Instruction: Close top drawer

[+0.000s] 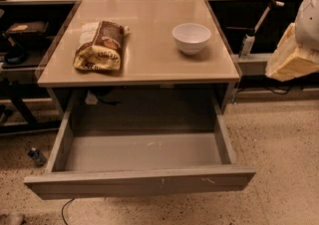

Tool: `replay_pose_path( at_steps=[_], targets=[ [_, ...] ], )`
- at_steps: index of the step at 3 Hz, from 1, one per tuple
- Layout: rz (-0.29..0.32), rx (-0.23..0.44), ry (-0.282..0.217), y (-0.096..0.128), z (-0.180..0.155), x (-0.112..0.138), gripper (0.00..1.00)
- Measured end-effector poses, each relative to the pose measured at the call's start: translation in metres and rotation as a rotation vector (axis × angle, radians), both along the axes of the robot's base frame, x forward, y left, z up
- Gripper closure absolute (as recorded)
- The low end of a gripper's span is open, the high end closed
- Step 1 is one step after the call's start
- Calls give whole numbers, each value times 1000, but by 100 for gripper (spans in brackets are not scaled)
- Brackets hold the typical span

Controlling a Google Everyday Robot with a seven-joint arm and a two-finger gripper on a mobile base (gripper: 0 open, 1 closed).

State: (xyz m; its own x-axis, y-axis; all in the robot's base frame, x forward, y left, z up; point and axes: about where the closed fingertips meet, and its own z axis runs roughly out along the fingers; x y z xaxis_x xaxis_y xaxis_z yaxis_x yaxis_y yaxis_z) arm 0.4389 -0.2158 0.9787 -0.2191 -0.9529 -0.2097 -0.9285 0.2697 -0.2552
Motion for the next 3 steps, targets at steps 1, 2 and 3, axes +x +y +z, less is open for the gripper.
replay_pose_path(
  at_steps=[1,2,3],
  targets=[
    [-51,-16,36,-2,-20,-23,100],
    [-153,-28,94,-6,-64,-60,100],
    [-217,-21,188,-11,-127,-88,100]
  ],
)
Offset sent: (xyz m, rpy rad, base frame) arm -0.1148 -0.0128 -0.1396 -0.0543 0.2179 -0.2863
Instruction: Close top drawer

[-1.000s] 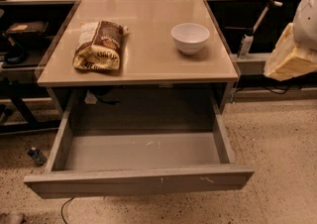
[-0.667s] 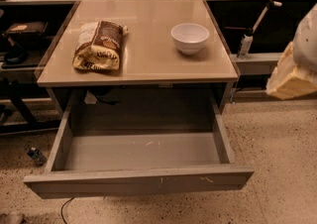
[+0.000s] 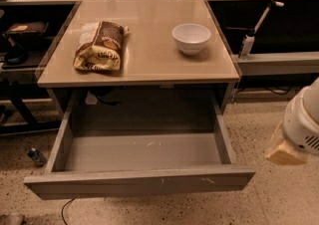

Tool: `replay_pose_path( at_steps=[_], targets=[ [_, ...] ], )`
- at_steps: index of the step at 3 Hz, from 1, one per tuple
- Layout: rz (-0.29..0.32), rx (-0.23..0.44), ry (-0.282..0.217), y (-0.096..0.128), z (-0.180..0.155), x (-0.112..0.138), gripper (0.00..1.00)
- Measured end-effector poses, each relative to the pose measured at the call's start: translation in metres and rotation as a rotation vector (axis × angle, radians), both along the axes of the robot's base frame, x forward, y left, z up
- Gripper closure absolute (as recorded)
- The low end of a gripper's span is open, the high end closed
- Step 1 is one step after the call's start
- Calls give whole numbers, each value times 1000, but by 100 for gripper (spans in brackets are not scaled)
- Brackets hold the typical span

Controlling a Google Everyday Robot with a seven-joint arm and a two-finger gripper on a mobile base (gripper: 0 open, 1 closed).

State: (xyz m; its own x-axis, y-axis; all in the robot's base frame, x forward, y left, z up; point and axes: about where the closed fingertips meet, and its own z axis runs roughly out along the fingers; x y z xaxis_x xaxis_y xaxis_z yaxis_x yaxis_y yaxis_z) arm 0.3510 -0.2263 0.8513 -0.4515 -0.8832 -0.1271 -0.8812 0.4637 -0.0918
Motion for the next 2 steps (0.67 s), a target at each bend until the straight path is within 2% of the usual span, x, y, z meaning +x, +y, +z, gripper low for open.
replay_pose_path(
  at_steps=[2],
  targets=[
    [10,-4,69,1,-35,-18,100]
  ],
)
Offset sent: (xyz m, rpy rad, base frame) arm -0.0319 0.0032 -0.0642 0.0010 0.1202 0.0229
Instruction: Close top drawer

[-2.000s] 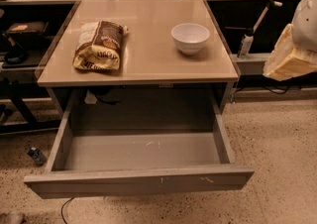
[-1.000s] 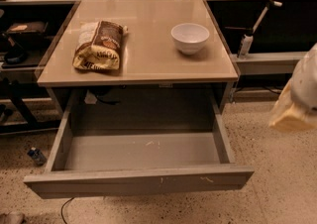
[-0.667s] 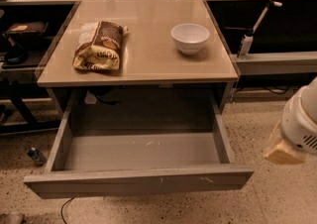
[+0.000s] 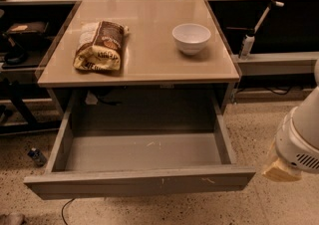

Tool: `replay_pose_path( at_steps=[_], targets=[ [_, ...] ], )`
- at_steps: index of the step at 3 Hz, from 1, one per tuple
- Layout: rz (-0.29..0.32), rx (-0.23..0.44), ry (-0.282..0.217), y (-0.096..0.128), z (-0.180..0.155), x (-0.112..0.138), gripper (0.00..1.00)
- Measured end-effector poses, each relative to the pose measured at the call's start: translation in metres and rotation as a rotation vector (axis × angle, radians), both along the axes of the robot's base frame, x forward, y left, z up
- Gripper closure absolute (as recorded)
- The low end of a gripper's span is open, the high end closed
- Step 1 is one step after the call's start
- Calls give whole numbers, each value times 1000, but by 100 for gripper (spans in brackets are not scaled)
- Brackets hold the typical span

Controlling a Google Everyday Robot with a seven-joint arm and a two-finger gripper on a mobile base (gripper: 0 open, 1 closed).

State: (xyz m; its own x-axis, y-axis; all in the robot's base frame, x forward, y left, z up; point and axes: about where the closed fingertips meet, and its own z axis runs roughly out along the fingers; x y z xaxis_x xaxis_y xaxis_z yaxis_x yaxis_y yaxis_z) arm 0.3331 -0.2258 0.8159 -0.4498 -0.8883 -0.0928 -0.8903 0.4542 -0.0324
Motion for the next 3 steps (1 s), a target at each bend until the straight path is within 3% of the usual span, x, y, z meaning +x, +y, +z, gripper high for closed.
replay_pose_path(
  at_steps=[1,3],
  targets=[
    [1,14,45,13,-45,-13,100],
    [7,52,103,44,-146,-17,100]
  ],
)
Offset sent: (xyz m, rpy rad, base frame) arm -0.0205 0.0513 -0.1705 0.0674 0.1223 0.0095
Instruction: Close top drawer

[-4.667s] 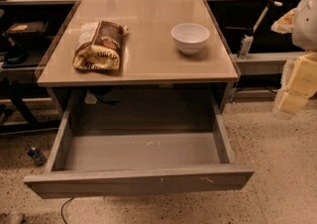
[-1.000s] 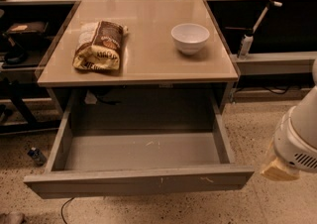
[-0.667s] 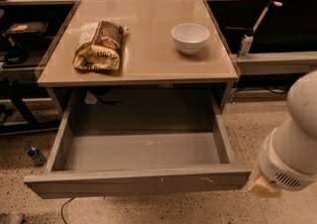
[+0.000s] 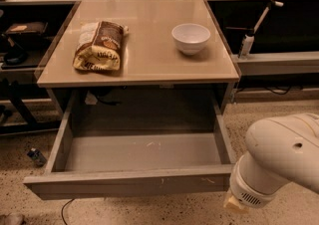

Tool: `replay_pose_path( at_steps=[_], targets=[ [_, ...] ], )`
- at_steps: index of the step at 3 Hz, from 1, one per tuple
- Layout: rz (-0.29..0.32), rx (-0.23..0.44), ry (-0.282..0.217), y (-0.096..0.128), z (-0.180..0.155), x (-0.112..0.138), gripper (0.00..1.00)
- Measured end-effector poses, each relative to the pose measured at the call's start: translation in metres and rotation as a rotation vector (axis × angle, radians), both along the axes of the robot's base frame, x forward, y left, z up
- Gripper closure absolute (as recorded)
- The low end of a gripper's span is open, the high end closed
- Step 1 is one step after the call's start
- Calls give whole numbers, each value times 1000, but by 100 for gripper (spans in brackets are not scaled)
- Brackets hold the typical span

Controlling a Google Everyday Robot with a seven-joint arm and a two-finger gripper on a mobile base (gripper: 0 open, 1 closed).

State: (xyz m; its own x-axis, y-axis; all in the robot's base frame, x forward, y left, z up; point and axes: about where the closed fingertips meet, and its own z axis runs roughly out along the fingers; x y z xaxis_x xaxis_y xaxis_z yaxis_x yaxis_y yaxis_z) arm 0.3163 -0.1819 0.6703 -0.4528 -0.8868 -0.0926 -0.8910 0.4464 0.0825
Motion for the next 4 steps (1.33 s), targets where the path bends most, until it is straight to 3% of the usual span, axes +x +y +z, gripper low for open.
replay_pose_path(
  at_steps=[2,3,4],
  targets=[
    [19,10,-45,11,-40,37,100],
    [32,9,-57,13,-40,44,100],
    [80,10,-91,25,-37,70,100]
  ],
)
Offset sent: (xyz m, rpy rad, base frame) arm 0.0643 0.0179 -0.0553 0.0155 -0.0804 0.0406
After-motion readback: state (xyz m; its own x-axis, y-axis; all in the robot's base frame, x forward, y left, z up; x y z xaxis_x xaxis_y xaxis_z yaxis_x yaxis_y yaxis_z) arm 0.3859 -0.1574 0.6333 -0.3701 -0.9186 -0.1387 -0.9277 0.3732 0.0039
